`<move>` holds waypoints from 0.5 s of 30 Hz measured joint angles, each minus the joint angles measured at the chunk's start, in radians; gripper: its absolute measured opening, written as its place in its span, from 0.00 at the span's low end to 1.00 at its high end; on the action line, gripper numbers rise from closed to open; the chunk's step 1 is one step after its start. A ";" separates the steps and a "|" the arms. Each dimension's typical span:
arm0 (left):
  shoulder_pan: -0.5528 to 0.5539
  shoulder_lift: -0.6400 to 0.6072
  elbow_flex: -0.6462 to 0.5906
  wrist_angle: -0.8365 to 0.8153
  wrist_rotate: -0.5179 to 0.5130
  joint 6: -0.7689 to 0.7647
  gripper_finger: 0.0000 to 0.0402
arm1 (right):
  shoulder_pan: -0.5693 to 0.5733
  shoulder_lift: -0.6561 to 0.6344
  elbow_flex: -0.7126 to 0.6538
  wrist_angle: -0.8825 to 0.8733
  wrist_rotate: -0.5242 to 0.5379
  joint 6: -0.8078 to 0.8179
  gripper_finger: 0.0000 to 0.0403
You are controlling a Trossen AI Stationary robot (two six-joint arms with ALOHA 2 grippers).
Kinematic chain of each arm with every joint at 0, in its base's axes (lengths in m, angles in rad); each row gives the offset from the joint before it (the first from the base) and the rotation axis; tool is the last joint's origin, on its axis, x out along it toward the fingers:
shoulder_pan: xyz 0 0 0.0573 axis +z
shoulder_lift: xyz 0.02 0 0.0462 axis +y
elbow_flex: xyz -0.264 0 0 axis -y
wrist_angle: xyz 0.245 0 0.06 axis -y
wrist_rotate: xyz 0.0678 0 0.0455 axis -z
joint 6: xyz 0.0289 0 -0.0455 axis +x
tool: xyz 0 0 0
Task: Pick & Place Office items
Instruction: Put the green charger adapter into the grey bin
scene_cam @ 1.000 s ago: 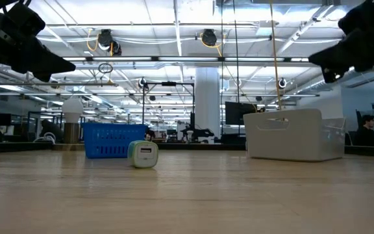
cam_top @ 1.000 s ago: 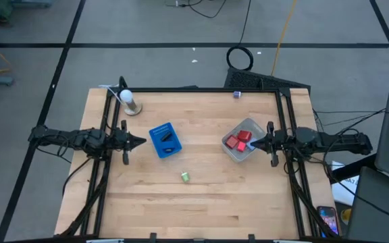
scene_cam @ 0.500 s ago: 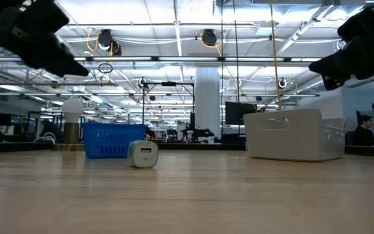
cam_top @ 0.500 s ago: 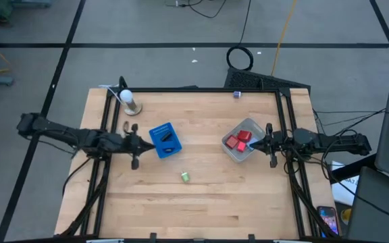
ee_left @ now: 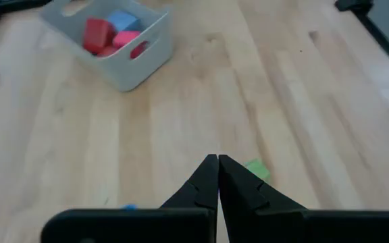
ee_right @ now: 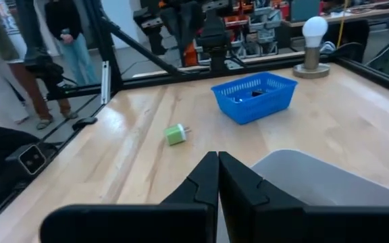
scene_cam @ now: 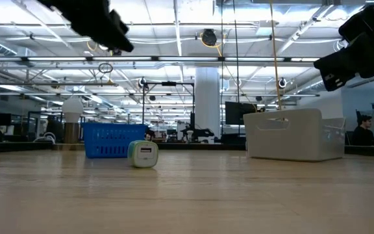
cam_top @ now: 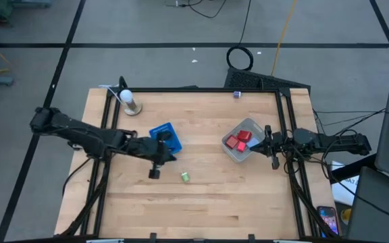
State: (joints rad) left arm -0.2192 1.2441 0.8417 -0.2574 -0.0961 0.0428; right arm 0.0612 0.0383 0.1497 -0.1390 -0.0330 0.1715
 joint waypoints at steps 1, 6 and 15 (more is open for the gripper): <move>0.000 0.032 0.035 -0.015 0.017 0.003 0.04 | 0.000 0.000 0.000 0.000 -0.004 0.002 0.00; 0.007 0.186 0.187 -0.121 0.082 0.019 0.13 | 0.000 0.000 0.000 0.000 -0.024 0.012 0.00; -0.008 0.405 0.338 -0.261 0.120 0.235 0.54 | 0.000 0.000 0.000 -0.007 -0.050 0.022 0.00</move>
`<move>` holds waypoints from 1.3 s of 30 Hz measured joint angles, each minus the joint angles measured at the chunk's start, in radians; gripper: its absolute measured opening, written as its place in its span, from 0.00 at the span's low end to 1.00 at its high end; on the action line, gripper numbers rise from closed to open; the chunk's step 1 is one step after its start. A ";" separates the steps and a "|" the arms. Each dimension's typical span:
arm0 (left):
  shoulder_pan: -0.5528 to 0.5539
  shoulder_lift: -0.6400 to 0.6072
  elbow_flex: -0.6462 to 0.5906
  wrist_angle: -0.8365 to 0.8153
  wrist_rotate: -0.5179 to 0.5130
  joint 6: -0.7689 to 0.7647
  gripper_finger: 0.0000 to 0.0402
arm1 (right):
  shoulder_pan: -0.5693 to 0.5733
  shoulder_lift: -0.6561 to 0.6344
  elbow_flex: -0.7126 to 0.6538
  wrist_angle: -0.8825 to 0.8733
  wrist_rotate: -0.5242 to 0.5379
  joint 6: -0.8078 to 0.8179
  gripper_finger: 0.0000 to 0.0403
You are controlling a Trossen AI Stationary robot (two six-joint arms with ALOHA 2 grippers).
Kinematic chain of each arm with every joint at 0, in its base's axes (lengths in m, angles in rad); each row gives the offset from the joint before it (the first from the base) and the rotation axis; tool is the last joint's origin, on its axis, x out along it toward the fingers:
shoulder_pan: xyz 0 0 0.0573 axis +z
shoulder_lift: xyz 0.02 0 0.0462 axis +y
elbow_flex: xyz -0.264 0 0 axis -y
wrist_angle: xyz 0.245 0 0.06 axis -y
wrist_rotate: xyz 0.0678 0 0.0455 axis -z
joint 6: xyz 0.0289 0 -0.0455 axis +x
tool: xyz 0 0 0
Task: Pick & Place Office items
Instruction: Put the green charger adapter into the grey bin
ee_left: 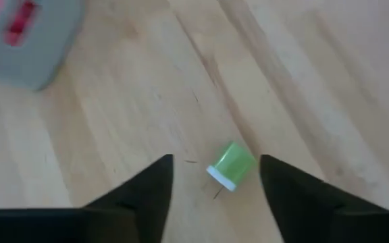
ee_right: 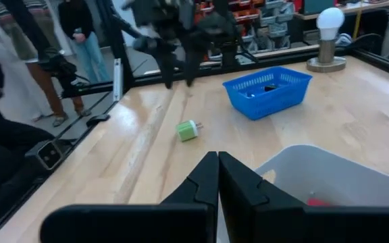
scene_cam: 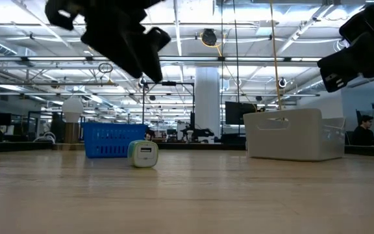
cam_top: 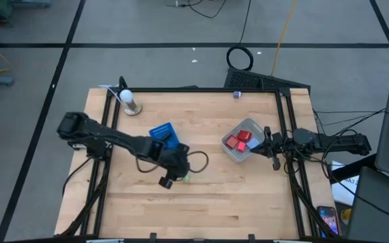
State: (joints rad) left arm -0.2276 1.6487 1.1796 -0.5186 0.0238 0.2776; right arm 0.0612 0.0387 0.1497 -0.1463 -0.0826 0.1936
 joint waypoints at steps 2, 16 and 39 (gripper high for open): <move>-0.006 0.044 0.014 -0.013 0.001 0.051 0.62 | 0.000 0.001 0.000 0.000 -0.006 0.000 0.00; -0.030 0.242 0.028 -0.004 -0.005 0.274 0.69 | 0.000 0.008 0.000 -0.003 -0.027 -0.007 0.00; -0.037 0.266 0.030 0.042 -0.027 0.306 0.31 | 0.000 0.008 0.001 -0.020 -0.027 0.004 0.00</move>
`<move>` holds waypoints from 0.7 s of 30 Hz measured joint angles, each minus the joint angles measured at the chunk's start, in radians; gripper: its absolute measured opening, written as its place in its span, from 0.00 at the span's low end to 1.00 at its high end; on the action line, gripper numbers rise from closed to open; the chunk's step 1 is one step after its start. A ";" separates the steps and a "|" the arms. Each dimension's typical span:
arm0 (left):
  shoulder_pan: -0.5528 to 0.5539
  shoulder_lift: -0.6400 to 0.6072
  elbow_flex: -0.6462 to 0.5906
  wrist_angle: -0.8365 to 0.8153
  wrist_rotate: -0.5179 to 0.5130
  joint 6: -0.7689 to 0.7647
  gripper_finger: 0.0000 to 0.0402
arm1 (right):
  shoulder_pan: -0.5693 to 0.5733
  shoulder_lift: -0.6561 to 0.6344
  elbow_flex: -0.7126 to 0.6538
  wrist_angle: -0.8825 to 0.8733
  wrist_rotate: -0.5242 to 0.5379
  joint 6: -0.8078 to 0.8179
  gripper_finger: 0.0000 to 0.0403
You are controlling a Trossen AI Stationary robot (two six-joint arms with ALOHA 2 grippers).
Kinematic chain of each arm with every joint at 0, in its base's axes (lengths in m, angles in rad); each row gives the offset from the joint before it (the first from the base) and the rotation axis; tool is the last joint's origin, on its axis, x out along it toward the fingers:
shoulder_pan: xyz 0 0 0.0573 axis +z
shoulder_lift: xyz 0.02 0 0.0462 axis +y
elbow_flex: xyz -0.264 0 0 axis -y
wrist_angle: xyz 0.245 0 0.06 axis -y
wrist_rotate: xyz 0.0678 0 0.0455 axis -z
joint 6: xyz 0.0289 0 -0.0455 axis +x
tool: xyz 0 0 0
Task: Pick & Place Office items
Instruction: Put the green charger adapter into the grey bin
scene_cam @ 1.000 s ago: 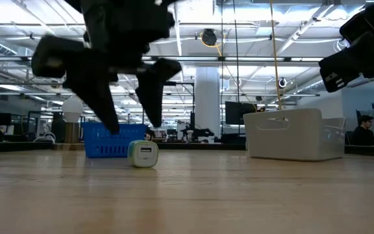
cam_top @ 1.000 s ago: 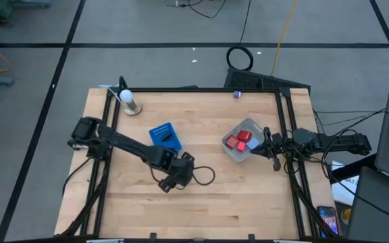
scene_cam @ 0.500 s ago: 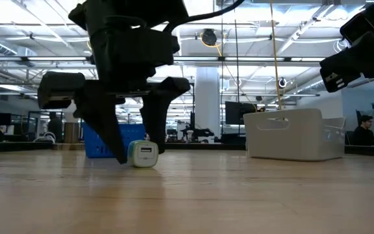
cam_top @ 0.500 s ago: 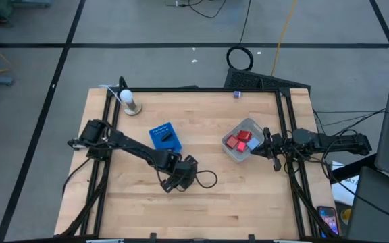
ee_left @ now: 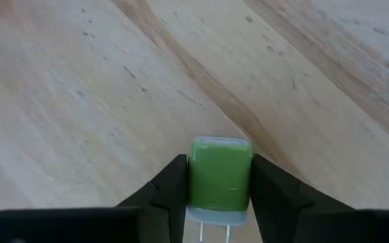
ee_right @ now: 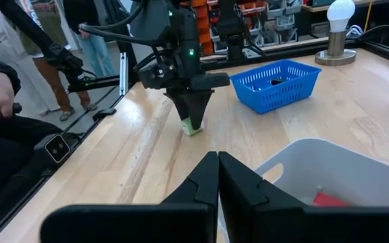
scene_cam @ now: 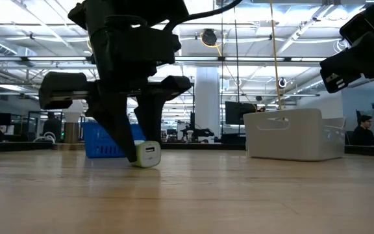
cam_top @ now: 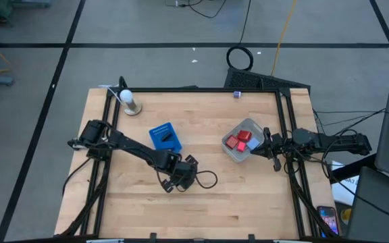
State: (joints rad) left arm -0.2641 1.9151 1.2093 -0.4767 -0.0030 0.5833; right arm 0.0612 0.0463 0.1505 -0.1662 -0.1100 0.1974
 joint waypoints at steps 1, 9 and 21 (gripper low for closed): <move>-0.004 -0.005 0.003 -0.002 -0.015 -0.008 0.31 | 0.000 0.000 0.000 -0.001 0.000 0.000 0.00; -0.036 -0.176 0.020 -0.007 -0.051 -0.067 0.31 | 0.000 0.000 0.001 -0.008 0.000 0.000 0.00; -0.053 -0.601 -0.036 -0.014 -0.059 -0.228 0.31 | 0.000 0.010 0.001 -0.015 -0.025 0.000 0.00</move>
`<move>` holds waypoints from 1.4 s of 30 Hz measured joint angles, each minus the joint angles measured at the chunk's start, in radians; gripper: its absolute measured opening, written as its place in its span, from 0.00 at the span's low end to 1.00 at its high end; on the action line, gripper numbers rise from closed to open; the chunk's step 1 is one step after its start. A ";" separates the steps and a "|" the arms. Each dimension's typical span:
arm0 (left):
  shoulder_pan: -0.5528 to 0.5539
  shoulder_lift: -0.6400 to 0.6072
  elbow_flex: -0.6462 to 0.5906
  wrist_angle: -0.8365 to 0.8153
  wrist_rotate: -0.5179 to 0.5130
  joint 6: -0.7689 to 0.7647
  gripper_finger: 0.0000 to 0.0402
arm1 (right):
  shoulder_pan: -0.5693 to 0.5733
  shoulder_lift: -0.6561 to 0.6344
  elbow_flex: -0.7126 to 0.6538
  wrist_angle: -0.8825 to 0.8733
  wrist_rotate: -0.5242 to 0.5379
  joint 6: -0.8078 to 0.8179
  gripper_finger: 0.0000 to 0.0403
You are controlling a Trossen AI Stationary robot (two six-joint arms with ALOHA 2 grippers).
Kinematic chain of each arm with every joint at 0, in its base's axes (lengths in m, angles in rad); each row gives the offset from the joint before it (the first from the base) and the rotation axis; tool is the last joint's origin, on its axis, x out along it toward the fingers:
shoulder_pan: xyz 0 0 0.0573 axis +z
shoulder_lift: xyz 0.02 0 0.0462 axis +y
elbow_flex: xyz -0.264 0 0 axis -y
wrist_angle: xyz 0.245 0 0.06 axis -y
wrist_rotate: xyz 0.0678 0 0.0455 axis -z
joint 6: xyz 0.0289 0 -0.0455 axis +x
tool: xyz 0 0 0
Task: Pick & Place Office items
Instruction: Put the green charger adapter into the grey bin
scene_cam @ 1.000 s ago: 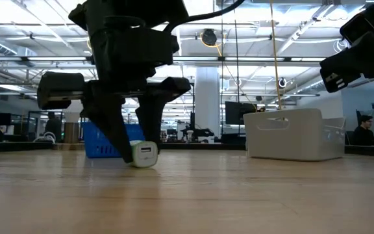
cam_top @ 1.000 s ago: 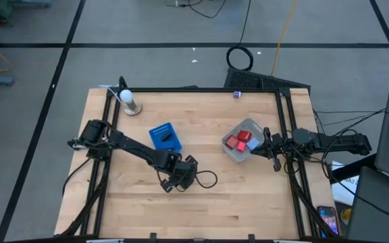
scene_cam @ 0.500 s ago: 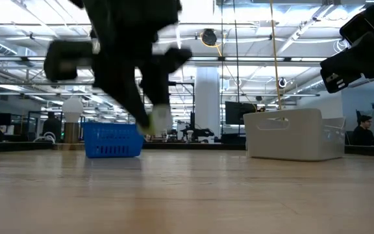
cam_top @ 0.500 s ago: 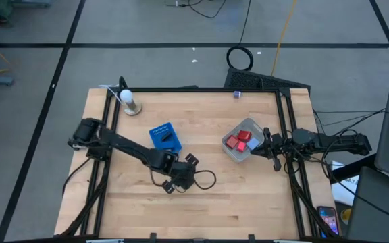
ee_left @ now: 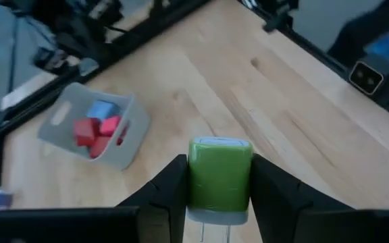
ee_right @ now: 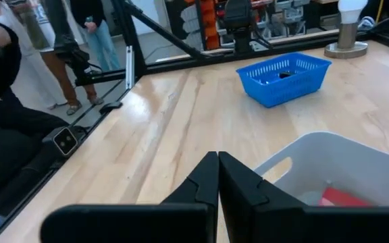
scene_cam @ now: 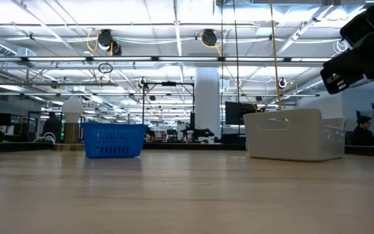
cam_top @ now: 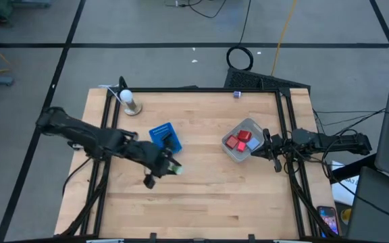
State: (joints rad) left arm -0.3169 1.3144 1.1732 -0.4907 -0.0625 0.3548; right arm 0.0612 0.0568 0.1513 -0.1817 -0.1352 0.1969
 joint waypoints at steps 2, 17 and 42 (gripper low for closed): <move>0.001 -0.062 -0.047 0.023 -0.007 -0.019 0.31 | 0.000 0.010 0.000 -0.001 0.000 0.000 0.00; 0.004 -0.589 -0.567 0.418 -0.154 -0.196 0.31 | 0.000 0.070 -0.004 0.049 0.005 0.001 0.00; 0.106 -1.037 -1.003 0.647 -0.234 -0.312 0.31 | 0.000 0.091 -0.003 0.058 0.086 -0.061 0.00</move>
State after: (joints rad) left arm -0.2114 0.2777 0.1699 0.1566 -0.2964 0.0428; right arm 0.0611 0.1473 0.1482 -0.1238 -0.0490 0.1360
